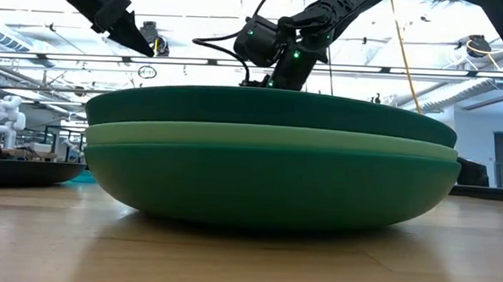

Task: Stack plastic plates
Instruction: Stack the purple plate on top of the dark green plate

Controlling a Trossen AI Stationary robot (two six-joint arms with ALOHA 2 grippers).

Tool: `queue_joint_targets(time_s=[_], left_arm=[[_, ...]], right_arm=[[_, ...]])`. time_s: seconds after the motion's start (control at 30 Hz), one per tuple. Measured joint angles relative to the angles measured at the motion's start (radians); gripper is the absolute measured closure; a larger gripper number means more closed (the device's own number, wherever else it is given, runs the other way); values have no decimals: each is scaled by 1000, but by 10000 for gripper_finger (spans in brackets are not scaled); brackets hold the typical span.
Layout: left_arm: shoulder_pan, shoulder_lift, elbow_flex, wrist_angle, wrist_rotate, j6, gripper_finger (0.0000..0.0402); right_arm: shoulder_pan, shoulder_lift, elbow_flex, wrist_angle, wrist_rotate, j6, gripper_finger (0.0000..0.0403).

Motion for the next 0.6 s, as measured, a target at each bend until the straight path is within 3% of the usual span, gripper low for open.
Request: queue_joint_targets(time_s=[0.6], left_arm=[[-1, 0, 0, 3, 1, 0, 332]], right_arm=[[53, 103, -1, -2, 21, 50, 231]])
